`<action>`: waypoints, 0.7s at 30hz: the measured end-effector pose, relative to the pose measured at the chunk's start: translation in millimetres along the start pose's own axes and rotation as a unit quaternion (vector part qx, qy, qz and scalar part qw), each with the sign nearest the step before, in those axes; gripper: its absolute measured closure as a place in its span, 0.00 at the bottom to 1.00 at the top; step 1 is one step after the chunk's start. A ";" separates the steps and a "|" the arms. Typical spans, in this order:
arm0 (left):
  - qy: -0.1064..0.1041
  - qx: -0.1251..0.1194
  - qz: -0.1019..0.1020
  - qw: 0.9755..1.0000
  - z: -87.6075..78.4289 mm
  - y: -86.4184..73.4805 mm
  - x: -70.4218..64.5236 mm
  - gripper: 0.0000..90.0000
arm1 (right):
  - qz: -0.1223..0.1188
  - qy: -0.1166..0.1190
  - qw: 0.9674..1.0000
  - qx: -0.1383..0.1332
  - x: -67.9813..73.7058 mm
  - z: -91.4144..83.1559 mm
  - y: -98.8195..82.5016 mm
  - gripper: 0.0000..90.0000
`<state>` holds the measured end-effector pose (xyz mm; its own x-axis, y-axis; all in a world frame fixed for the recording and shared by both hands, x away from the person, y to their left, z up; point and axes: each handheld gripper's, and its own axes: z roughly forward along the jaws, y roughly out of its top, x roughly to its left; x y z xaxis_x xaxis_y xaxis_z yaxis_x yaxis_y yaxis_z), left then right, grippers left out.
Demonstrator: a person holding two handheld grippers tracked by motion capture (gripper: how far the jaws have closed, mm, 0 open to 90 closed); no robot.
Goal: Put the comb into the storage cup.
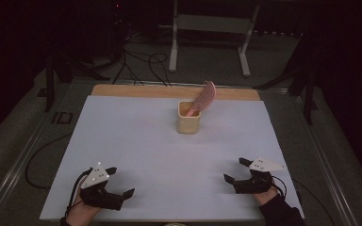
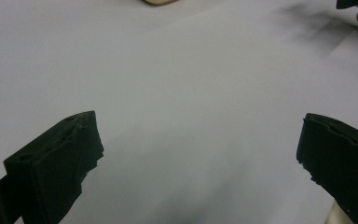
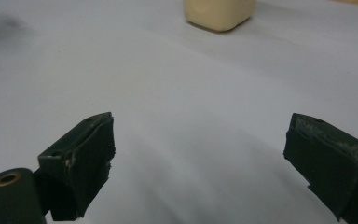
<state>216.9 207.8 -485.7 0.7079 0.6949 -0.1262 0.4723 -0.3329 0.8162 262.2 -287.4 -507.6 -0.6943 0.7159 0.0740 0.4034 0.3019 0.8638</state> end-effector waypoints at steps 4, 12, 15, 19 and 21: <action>0.001 0.000 0.001 1.000 -0.1 -0.3 -0.2 0.00 | 0.002 -0.002 1.000 -0.006 -3.3 1.9 0.2 0.10; 0.003 0.000 0.003 1.000 -0.6 0.0 -0.7 0.00 | 0.007 -0.001 1.000 -0.007 -6.4 4.1 0.6 0.10; 0.003 0.000 0.003 1.000 -0.7 -0.2 -1.3 0.00 | 0.004 -0.004 1.000 -0.006 -5.6 3.9 1.3 0.10; 0.003 0.002 0.004 1.000 0.0 -0.3 -1.1 0.00 | 0.001 -0.002 1.000 -0.010 -5.4 3.5 1.9 0.10; 0.004 0.003 0.006 1.000 0.4 -0.5 -1.8 0.00 | 0.000 -0.003 1.000 -0.009 -5.5 3.7 1.7 0.10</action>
<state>215.7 206.4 -486.0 0.7096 0.6956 -0.1124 0.4672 -0.3451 0.8140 268.9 -288.4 -508.4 -0.6903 0.7199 0.0717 0.3932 0.2901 0.8725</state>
